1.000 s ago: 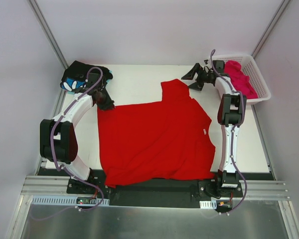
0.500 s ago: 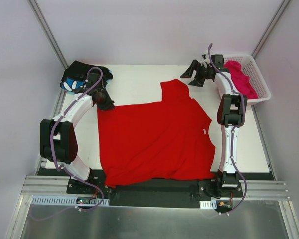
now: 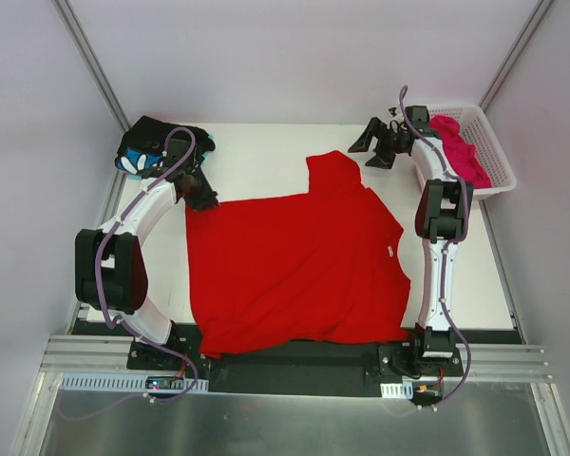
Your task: Fold and stack the t-shirts
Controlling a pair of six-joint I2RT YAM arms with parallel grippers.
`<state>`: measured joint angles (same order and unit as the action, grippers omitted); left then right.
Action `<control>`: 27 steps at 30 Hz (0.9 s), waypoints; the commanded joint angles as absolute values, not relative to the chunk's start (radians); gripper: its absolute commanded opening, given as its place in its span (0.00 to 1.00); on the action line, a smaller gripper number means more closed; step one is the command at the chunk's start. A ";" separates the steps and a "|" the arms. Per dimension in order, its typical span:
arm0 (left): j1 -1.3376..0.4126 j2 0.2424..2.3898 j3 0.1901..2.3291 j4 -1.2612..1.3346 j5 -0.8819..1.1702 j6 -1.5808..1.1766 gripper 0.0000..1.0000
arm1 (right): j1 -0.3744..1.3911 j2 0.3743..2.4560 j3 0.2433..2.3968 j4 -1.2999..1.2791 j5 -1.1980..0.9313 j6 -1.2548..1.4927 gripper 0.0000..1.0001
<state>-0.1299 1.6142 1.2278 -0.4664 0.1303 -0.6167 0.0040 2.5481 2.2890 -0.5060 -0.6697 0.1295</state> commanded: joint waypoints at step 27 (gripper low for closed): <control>-0.130 1.562 1.215 -0.483 0.152 -0.609 0.14 | 0.067 2.586 2.286 -0.463 -0.732 0.202 0.96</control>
<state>-0.1299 1.6115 1.2278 -0.4667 0.1410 -0.6167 0.0372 2.5614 2.2349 -0.4793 -0.7006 0.1734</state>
